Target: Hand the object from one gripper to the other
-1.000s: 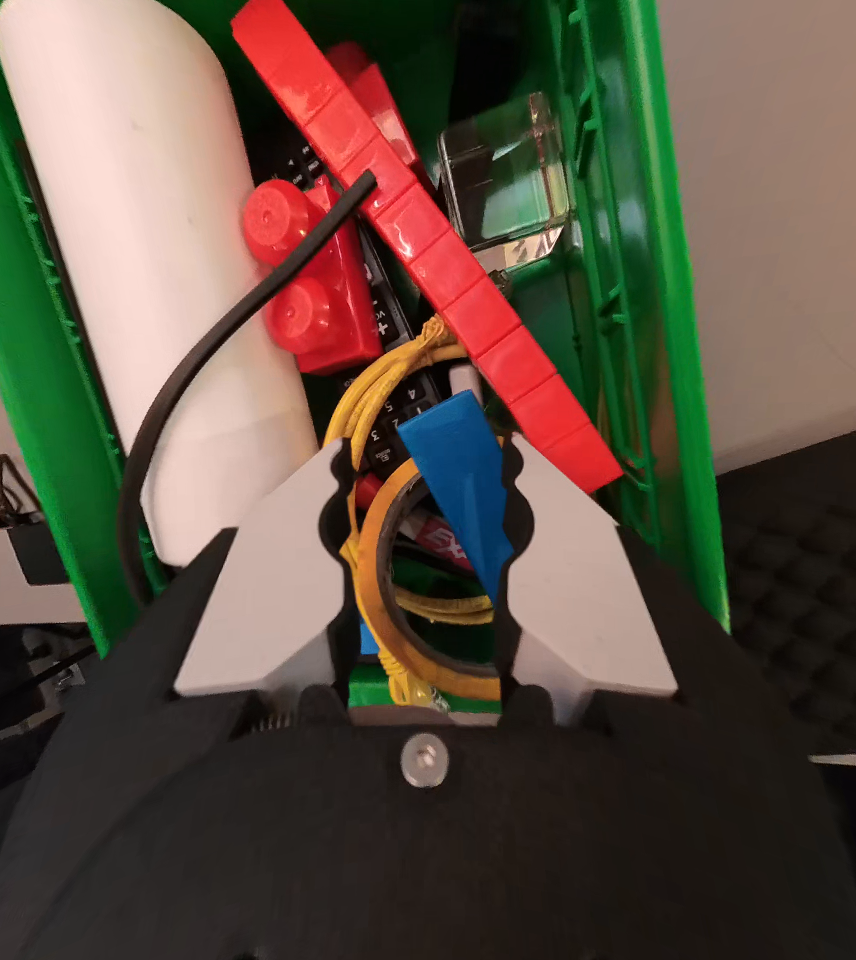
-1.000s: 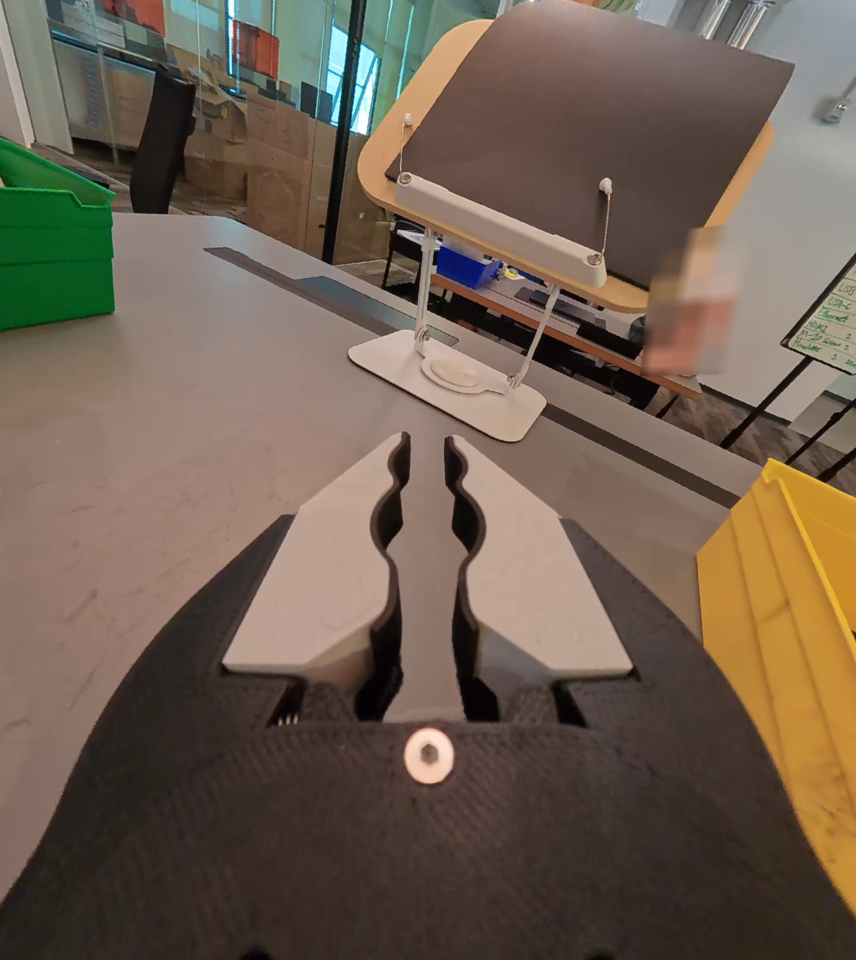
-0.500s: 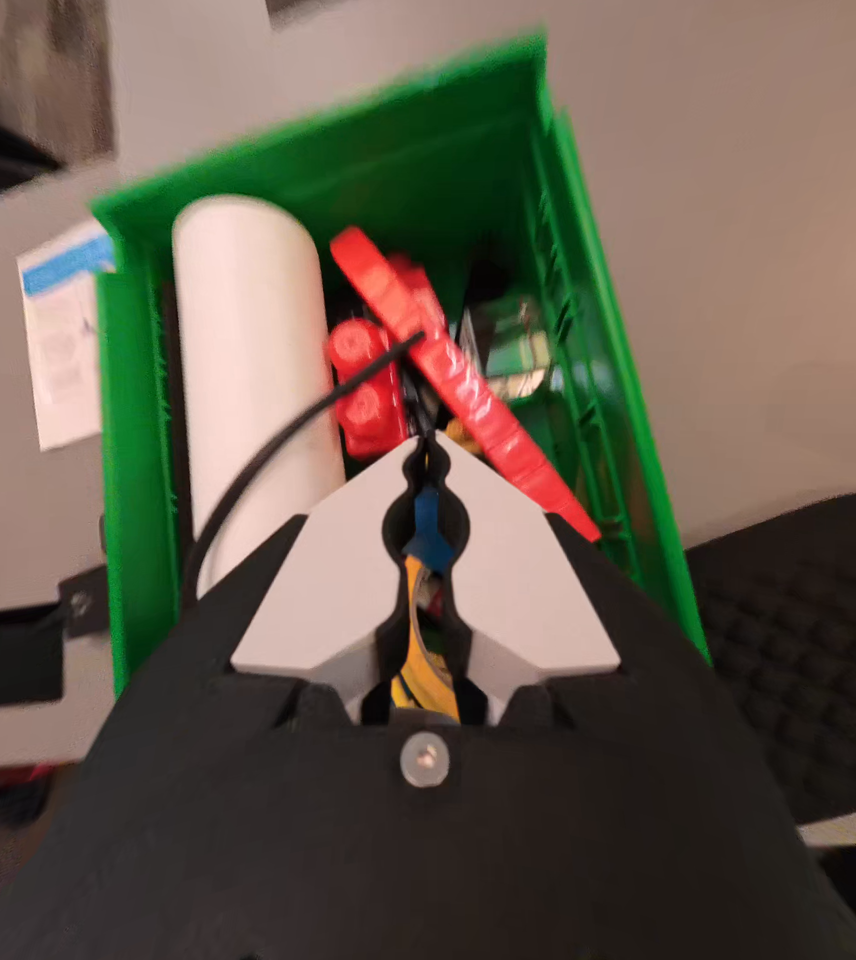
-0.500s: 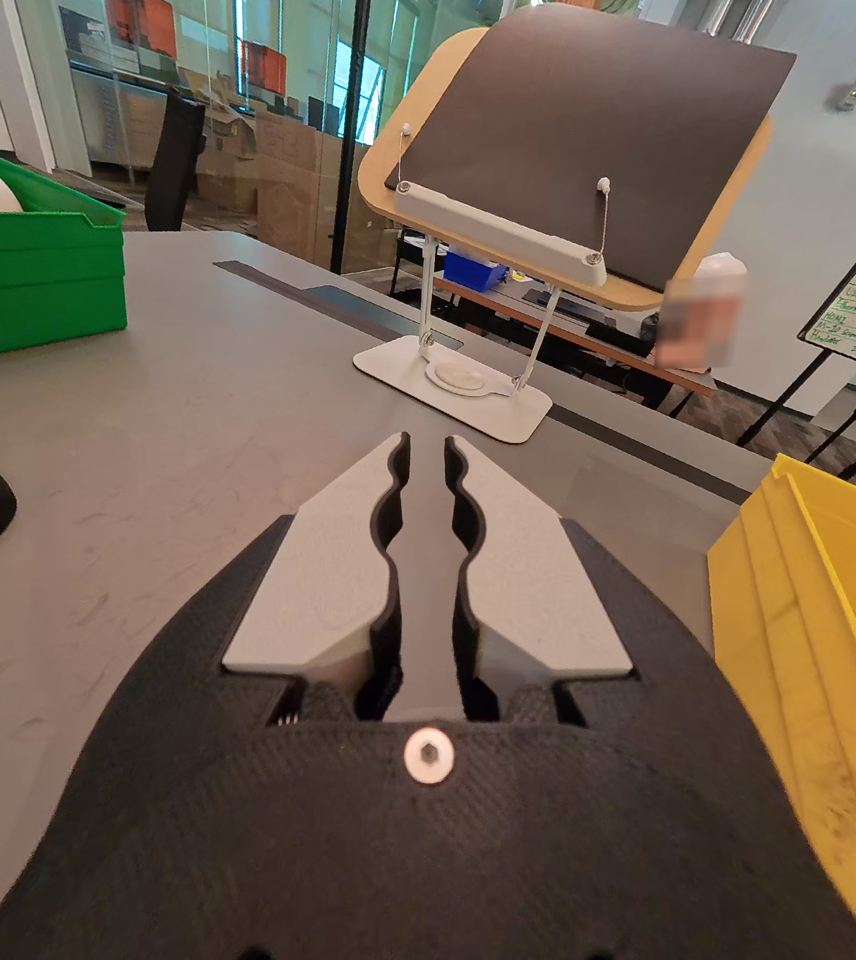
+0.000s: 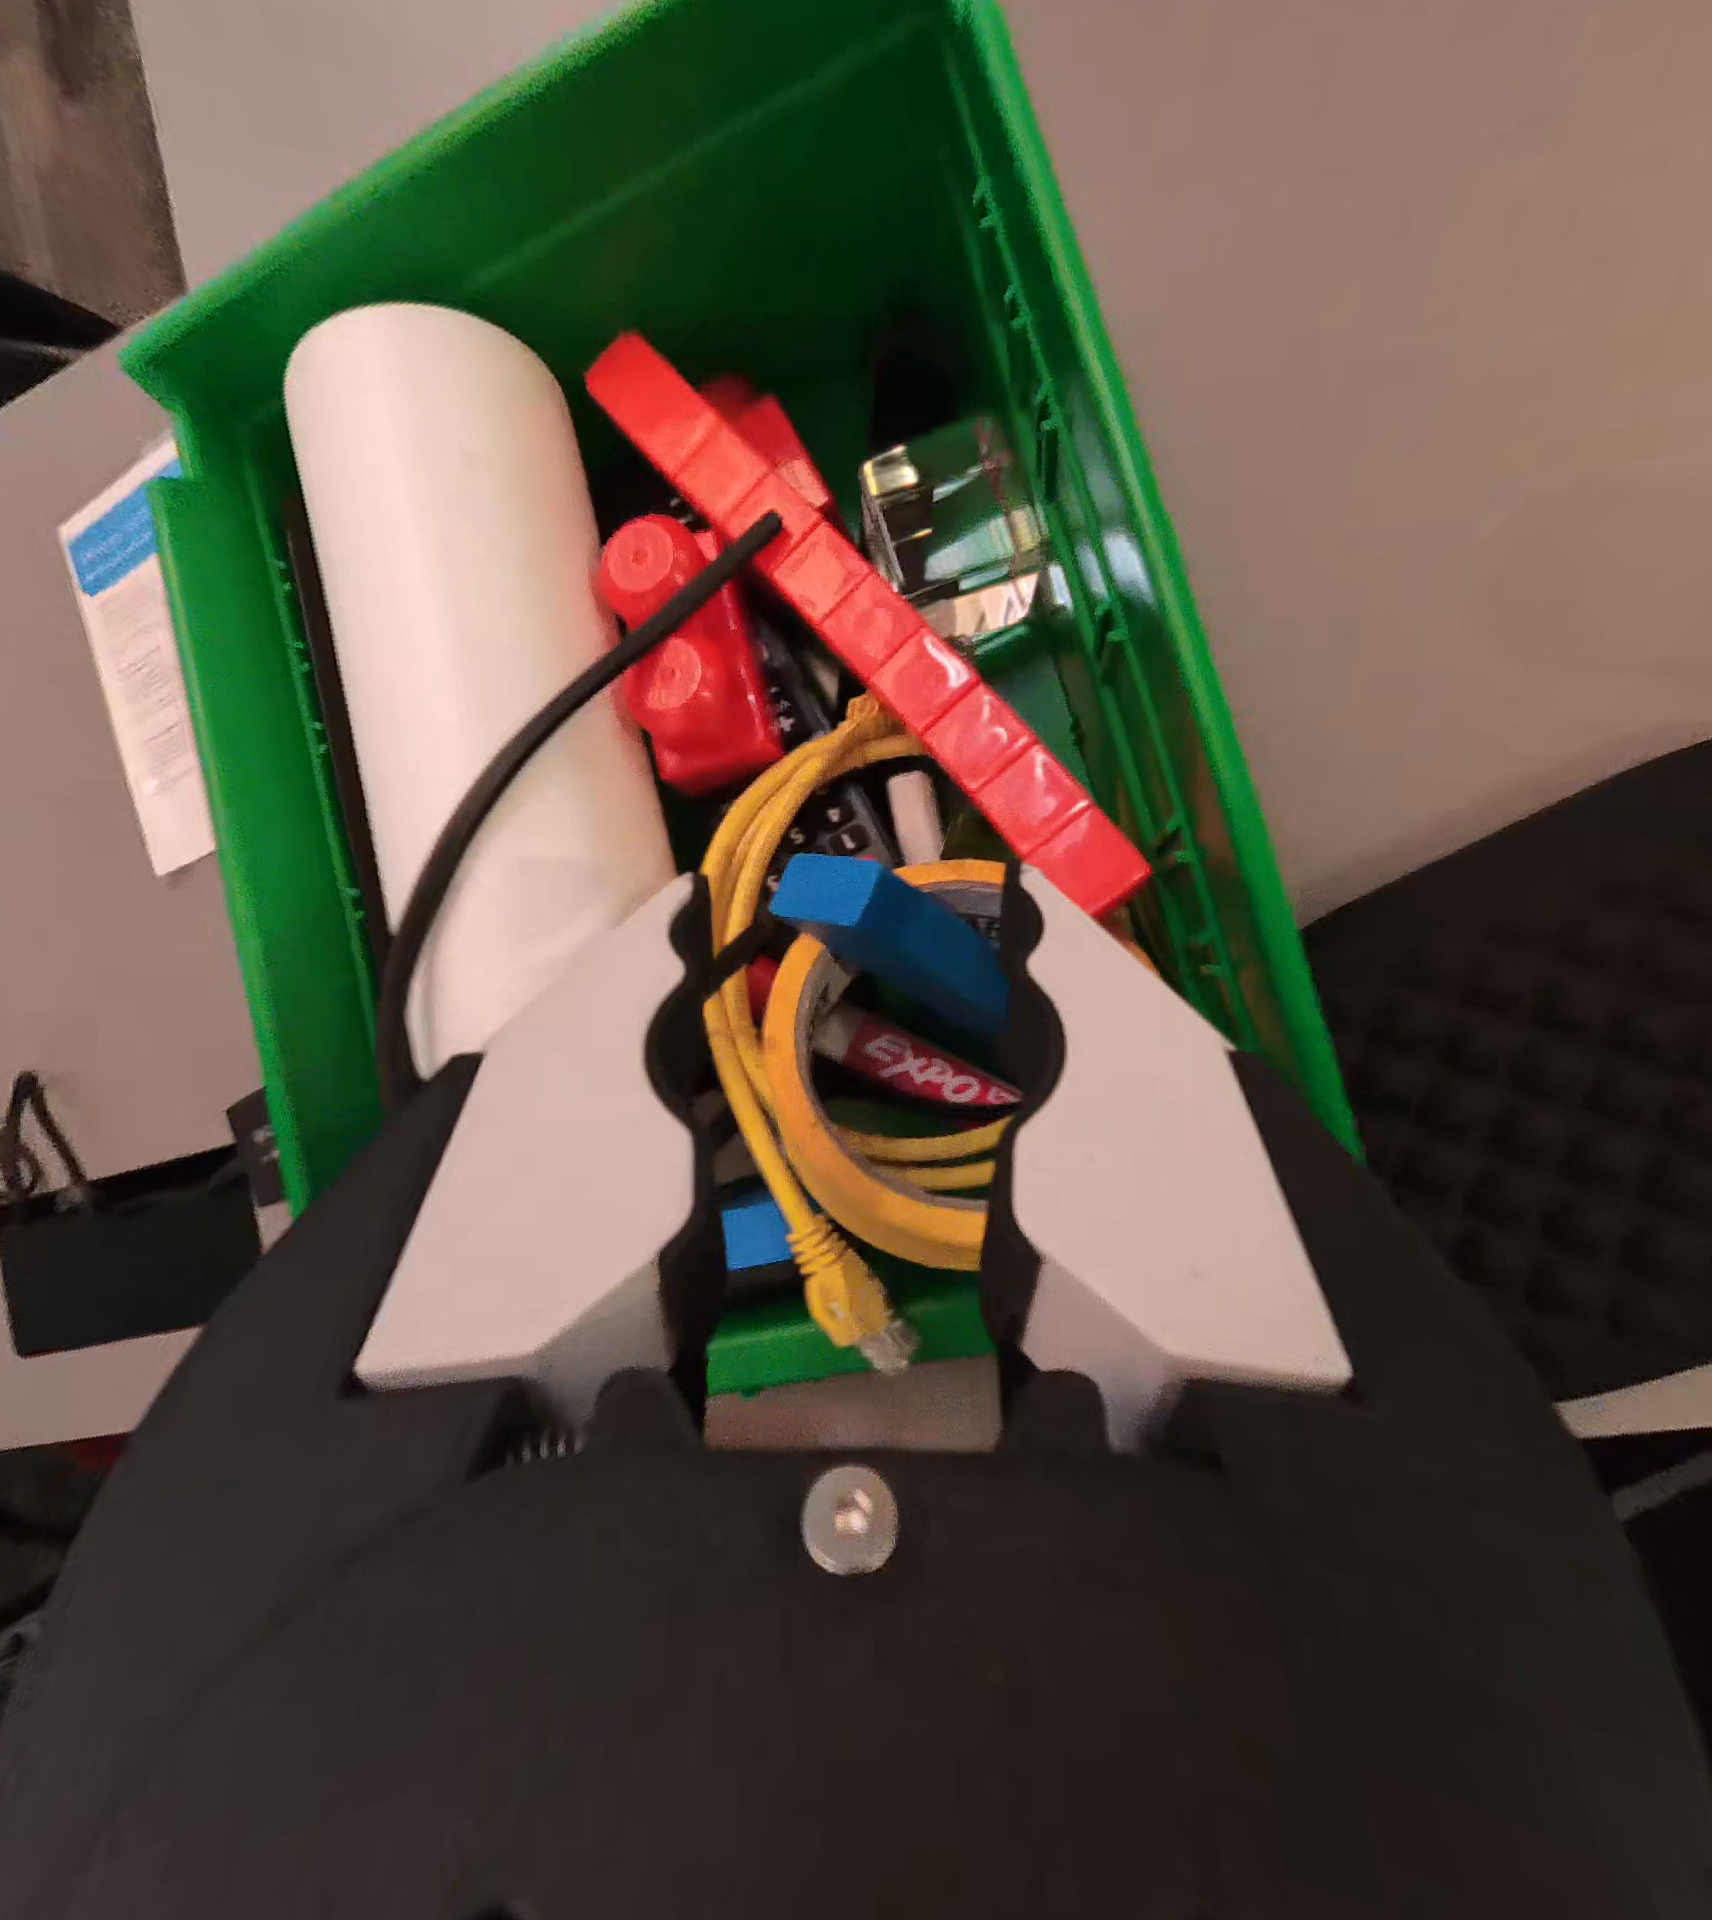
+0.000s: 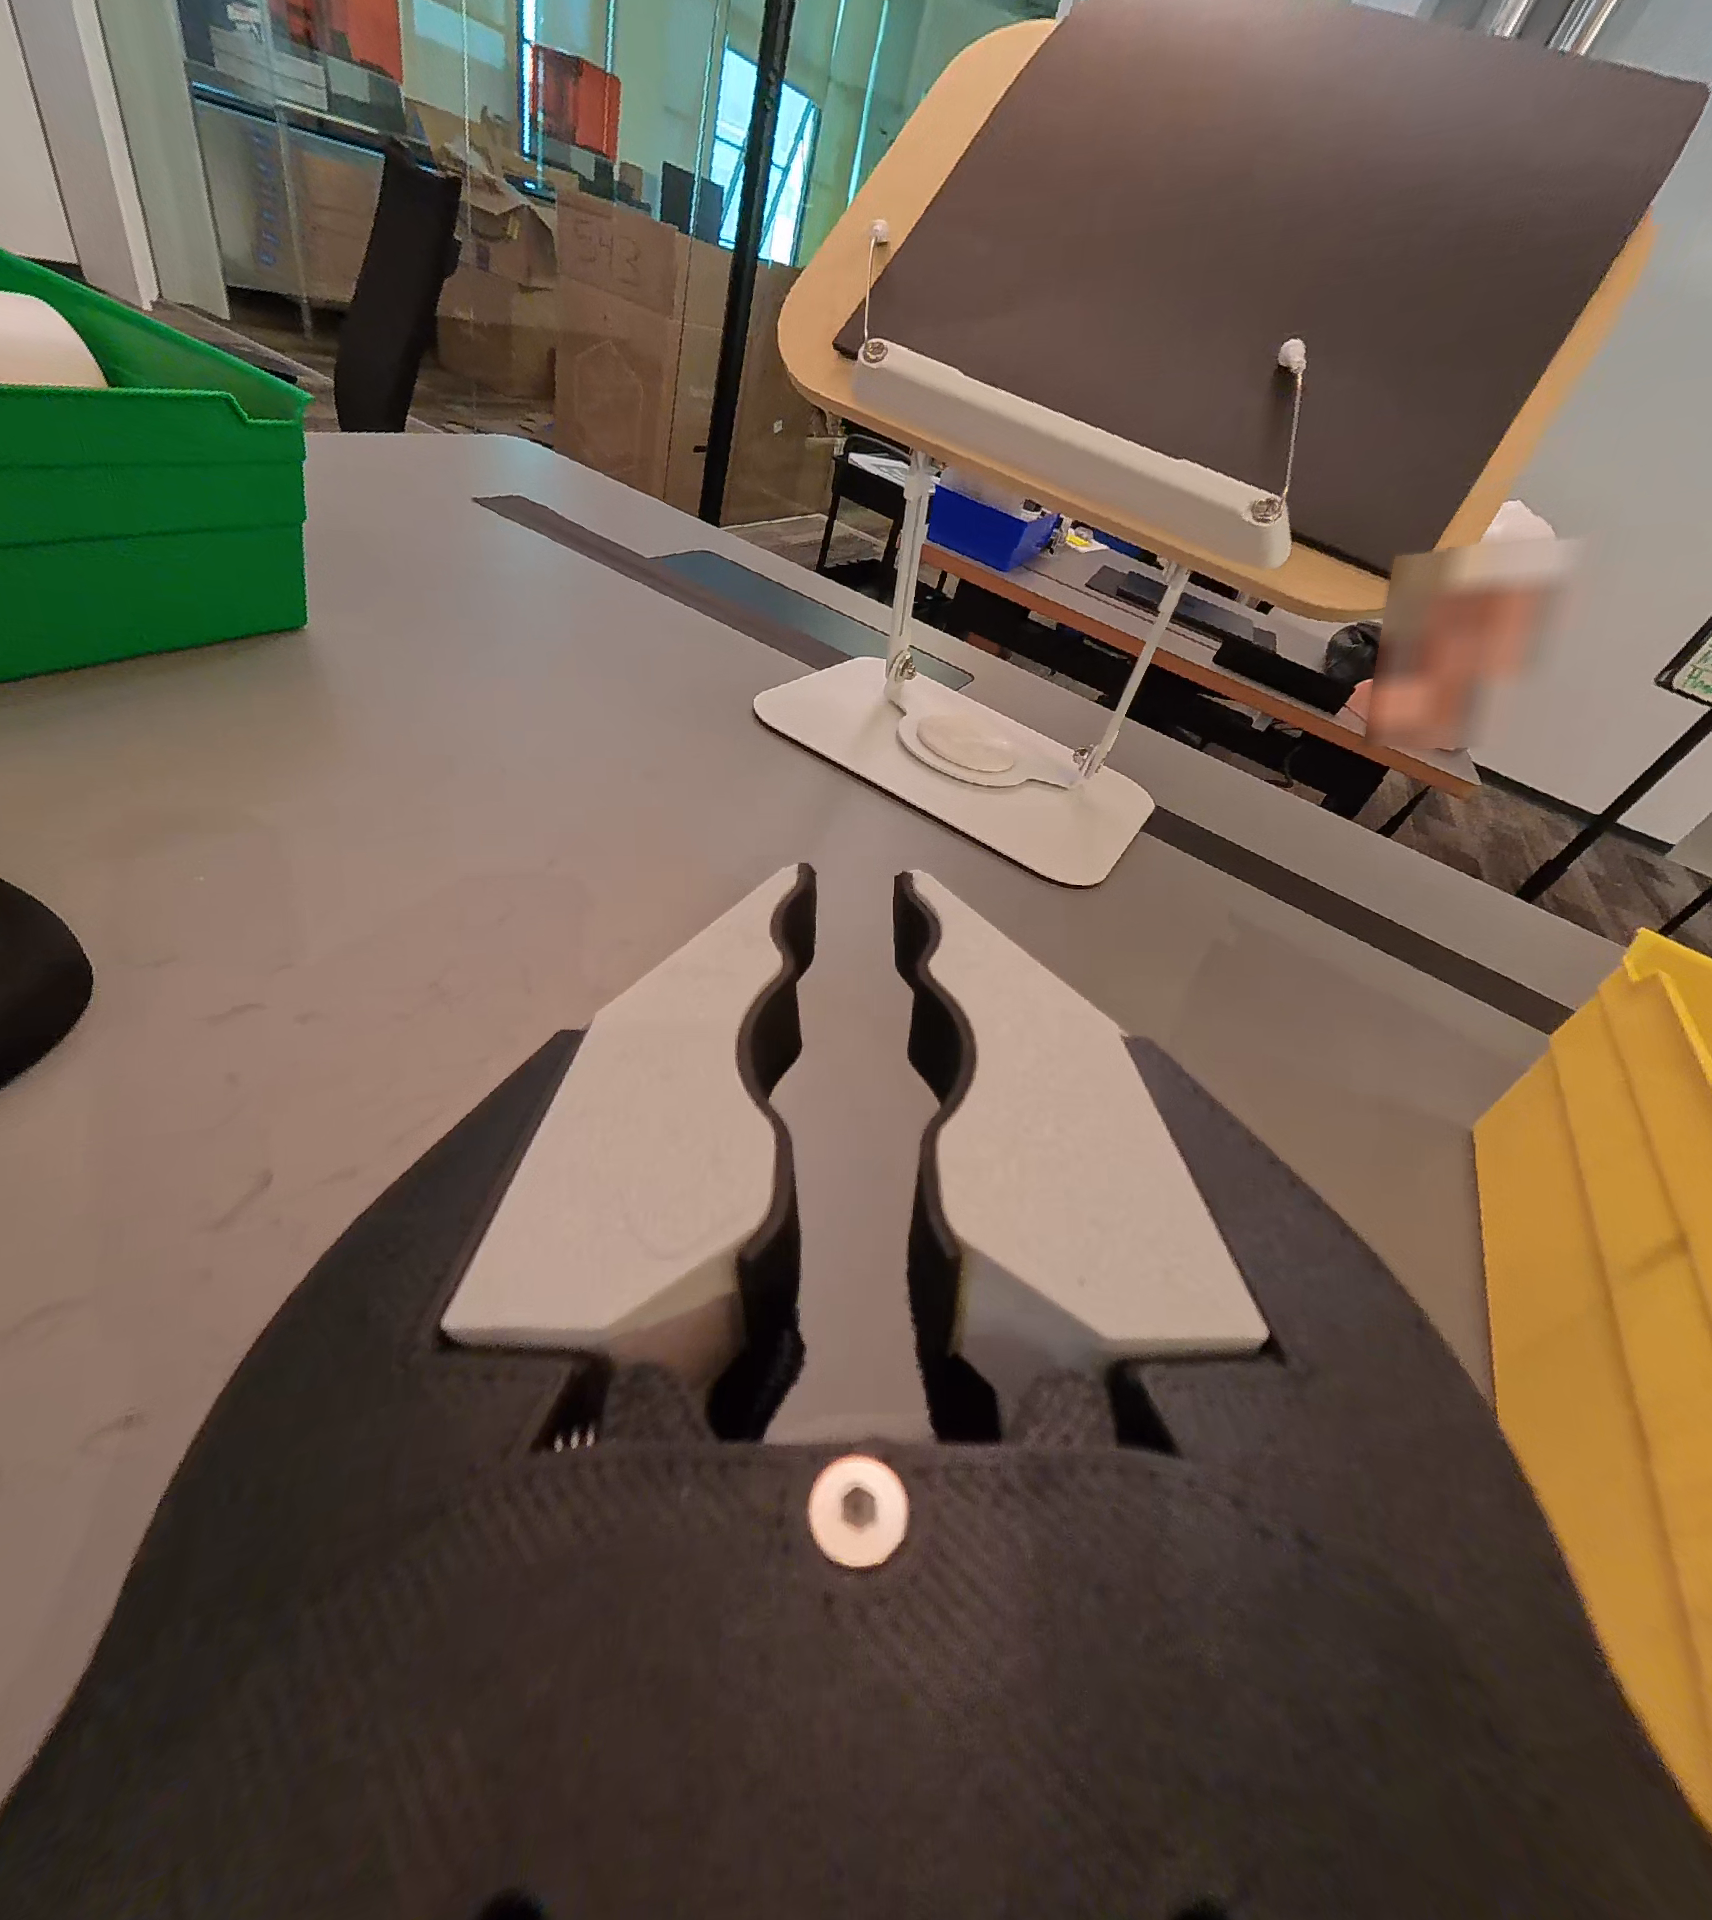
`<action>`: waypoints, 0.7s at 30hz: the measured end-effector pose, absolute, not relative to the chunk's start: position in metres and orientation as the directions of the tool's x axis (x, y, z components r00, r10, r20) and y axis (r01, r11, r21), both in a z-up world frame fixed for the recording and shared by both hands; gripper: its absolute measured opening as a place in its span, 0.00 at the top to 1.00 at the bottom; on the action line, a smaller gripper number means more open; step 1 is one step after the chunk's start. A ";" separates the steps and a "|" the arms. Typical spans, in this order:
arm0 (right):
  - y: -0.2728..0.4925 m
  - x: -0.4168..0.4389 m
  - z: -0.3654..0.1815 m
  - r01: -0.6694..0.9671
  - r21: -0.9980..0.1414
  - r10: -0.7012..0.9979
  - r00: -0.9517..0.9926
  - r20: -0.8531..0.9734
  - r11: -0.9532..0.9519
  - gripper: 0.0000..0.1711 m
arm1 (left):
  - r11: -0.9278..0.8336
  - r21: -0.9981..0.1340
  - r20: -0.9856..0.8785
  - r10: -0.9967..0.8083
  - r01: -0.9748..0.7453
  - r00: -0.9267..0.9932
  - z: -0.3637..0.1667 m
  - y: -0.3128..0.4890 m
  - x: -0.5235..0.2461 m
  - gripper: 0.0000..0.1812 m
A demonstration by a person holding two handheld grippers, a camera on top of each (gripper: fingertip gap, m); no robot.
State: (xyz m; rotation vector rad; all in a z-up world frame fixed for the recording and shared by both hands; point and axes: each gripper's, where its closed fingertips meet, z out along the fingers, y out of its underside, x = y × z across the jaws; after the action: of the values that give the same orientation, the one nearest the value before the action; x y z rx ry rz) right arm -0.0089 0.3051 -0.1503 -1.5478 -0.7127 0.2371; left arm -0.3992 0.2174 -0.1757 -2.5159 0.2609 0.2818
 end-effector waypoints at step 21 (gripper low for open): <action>0.306 0.004 -0.142 0.266 -0.962 0.556 0.792 0.251 0.055 0.92 | -0.822 -0.519 -0.372 -0.031 -0.236 0.928 -0.181 0.226 -0.414 1.00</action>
State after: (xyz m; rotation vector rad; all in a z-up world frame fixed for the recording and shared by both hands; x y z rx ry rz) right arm 0.0040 0.3063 -0.1418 -1.5350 -0.6853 0.2484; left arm -0.4144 0.2256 -0.1810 -2.5024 0.1895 0.4708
